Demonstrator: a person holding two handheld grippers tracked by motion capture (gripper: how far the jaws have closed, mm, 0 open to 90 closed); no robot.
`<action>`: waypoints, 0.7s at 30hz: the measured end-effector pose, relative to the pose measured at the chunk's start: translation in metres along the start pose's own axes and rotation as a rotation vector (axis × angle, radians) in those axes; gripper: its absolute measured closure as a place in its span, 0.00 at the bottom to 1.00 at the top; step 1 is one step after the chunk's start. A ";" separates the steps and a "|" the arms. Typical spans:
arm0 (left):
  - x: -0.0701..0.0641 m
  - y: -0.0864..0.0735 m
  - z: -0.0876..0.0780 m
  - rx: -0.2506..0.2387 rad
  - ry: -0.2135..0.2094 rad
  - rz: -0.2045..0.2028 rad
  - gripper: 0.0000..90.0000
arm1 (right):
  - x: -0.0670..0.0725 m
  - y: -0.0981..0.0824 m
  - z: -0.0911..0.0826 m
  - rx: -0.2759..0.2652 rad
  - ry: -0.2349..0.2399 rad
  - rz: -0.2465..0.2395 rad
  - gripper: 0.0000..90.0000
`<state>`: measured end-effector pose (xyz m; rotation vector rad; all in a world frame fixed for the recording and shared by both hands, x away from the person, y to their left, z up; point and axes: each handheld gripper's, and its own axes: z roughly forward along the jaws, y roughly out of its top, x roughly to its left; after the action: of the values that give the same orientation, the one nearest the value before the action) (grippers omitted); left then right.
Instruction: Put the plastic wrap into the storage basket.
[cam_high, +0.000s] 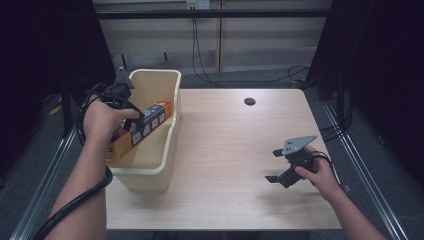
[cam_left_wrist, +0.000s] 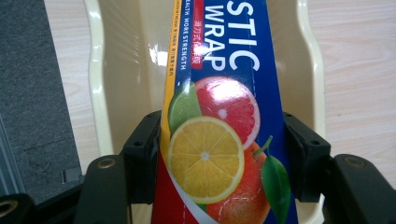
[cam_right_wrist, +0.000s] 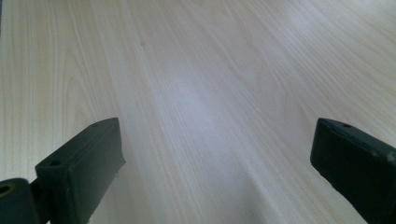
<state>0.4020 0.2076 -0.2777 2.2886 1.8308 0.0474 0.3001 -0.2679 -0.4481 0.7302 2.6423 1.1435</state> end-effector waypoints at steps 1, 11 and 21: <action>-0.001 0.000 0.001 -0.001 0.001 -0.007 0.44 | 0.000 0.000 0.000 0.000 0.000 0.000 0.03; -0.001 -0.004 0.006 0.011 -0.005 -0.021 0.44 | 0.000 0.000 -0.001 -0.003 -0.004 -0.004 0.02; -0.001 -0.007 0.014 0.018 -0.001 -0.030 0.44 | 0.002 0.002 -0.001 -0.003 0.000 -0.003 0.03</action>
<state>0.3976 0.2056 -0.2930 2.2722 1.8713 0.0253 0.2992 -0.2660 -0.4459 0.7254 2.6400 1.1469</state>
